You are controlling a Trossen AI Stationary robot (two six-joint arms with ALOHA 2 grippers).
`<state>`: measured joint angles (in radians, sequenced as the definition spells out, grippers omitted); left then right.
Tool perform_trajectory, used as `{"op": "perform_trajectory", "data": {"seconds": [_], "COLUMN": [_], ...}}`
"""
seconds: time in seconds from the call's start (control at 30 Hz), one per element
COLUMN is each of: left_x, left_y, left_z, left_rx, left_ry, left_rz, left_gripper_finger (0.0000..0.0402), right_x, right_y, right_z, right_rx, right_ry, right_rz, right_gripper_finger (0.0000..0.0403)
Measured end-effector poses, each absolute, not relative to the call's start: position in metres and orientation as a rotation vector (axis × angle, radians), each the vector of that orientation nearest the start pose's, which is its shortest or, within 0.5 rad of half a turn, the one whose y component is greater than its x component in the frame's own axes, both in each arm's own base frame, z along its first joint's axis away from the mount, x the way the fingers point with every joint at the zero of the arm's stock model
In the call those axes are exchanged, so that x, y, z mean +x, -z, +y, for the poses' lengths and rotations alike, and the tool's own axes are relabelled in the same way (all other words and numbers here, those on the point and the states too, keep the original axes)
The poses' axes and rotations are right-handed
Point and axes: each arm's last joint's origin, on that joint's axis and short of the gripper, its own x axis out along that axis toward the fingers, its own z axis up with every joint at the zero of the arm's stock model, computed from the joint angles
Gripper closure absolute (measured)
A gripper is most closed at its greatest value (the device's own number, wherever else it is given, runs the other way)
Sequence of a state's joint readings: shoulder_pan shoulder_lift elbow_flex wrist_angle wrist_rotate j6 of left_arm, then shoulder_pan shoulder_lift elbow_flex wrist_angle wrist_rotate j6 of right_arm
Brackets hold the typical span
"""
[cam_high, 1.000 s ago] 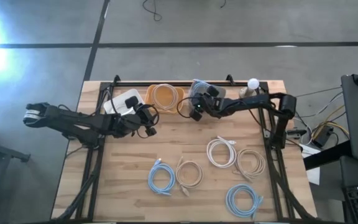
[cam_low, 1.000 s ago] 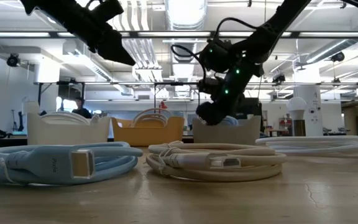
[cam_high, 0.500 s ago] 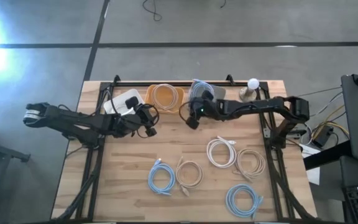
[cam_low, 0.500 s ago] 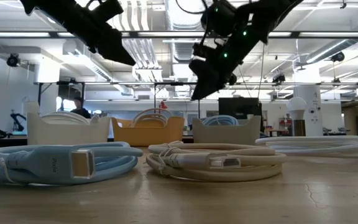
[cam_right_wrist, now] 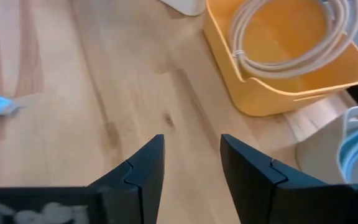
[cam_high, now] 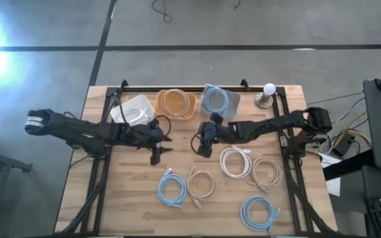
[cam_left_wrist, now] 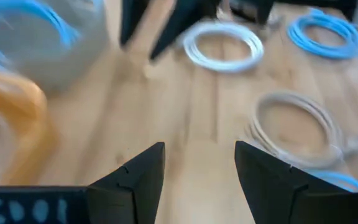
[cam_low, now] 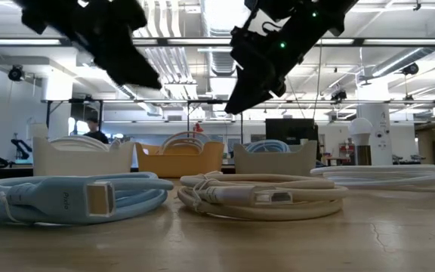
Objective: Pick & Place USB Port
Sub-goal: Put the left blue display cable into the gray bin
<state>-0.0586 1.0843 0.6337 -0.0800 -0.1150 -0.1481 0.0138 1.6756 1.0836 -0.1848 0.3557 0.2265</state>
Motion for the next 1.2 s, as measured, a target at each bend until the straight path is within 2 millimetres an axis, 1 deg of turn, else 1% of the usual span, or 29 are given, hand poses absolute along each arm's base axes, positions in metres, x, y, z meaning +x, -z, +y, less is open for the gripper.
{"op": "perform_trajectory", "data": {"seconds": [0.13,0.27,0.33,0.4,0.5,0.57,0.67,0.77,0.9,1.03,1.2], "left_x": [0.218,0.210,0.208,0.209,0.213,0.217,0.227,0.239,0.256,0.263,0.263], "left_y": [-0.211,-0.186,-0.176,-0.173,-0.167,-0.164,-0.161,-0.157,-0.151,-0.144,-0.132], "left_z": [-0.015,-0.023,-0.030,-0.038,-0.051,-0.060,-0.073,-0.081,-0.086,-0.085,-0.084], "left_rx": [-0.189,-0.286,-0.327,-0.340,-0.330,-0.326,-0.309,-0.236,-0.127,-0.013,-0.028], "left_ry": [-0.055,-0.025,0.012,0.056,0.112,0.138,0.169,0.198,0.207,0.179,0.152], "left_rz": [0.587,0.576,0.561,0.533,0.526,0.552,0.585,0.613,0.627,0.679,0.749], "left_gripper_finger": [0.0197,0.0197,0.0197,0.0197,0.0197,0.0197,0.0197,0.0197,0.0197,0.0197,0.0197], "right_x": [0.353,0.356,0.358,0.358,0.359,0.359,0.359,0.360,0.360,0.360,0.360], "right_y": [-0.211,-0.206,-0.204,-0.201,-0.199,-0.199,-0.200,-0.201,-0.201,-0.201,-0.201], "right_z": [0.003,0.007,0.008,0.008,0.007,0.007,0.008,0.008,0.007,0.007,0.008], "right_rx": [0.064,0.090,0.096,0.094,0.094,0.095,0.095,0.096,0.095,0.095,0.098], "right_ry": [0.387,0.313,0.297,0.295,0.296,0.296,0.295,0.295,0.294,0.293,0.293], "right_rz": [0.727,0.747,0.750,0.760,0.765,0.763,0.762,0.755,0.753,0.749,0.747], "right_gripper_finger": [0.0244,0.0238,0.0233,0.0229,0.0222,0.0217,0.0213,0.0211,0.0211,0.0211,0.0211]}}
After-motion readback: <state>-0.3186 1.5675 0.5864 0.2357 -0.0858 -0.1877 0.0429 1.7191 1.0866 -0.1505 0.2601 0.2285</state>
